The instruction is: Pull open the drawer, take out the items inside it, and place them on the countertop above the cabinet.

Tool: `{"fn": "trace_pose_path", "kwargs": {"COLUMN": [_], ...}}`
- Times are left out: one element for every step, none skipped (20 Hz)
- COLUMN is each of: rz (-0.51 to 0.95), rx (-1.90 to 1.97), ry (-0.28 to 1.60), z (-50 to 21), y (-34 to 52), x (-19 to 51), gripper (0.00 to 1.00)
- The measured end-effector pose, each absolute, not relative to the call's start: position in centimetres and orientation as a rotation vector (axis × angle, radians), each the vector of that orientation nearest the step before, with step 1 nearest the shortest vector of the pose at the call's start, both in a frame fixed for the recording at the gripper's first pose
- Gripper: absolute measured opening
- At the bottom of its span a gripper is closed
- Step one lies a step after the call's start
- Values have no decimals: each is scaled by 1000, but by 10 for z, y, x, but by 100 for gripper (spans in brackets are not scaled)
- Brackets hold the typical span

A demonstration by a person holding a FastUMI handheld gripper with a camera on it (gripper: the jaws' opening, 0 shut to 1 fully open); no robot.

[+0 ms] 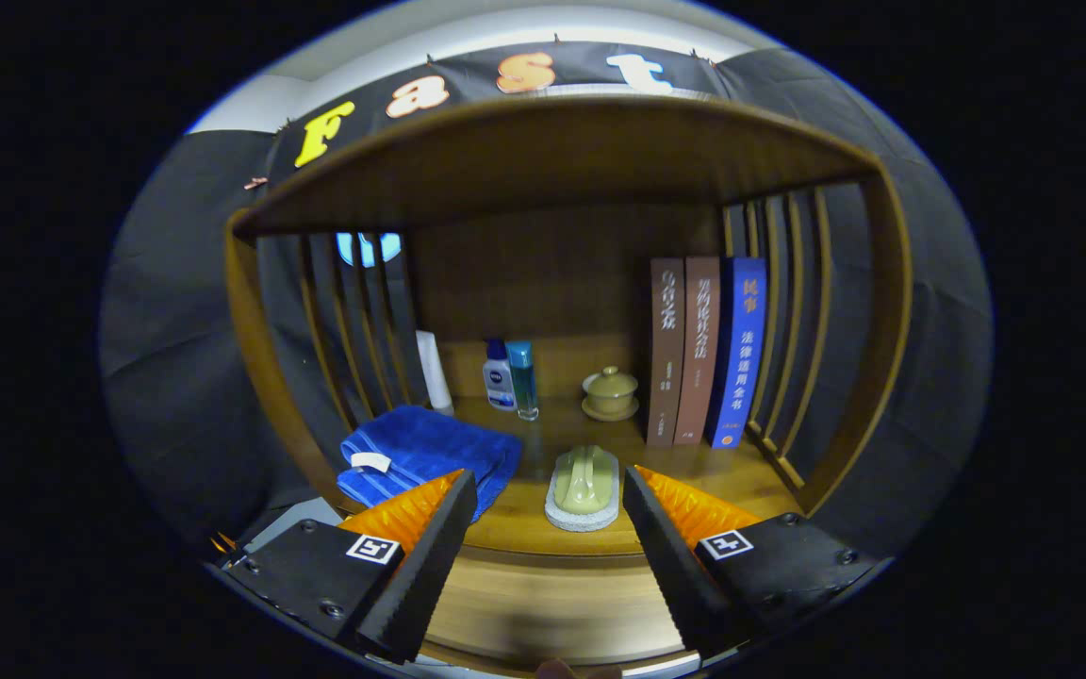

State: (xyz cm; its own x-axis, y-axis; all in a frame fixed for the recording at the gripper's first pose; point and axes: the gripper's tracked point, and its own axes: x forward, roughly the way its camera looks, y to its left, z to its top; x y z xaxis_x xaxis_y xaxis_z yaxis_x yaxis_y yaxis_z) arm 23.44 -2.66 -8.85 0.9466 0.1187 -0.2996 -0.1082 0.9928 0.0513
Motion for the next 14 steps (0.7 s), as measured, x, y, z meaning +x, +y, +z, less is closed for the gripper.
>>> {"fn": "trace_pose_path", "kwargs": {"rz": [113,107,107,100,98,81,66,47,35,25,22,21,21,22], "rx": [35,39,43,48,42,34,23,12,1,-4,-11,-14,-16,-11], "ry": [257,212,171,128,94,56,20,-4,-21,-32,-29,-22,-1,22], "z": [-81,-73,-68,-63,-60,-58,-57,-60,-64,-71,-81,-93,-108,-123], "y": [-27,-29,-28,-29,-28,-31,-34,-35,-38,-38,-35,-33,-30,-28], "x": [221,206,191,176,162,148,134,121,105,91,80,71,63,56], "gripper": [100,100,99,99,99,99,99,99,99,99,99,99,99,99]}}
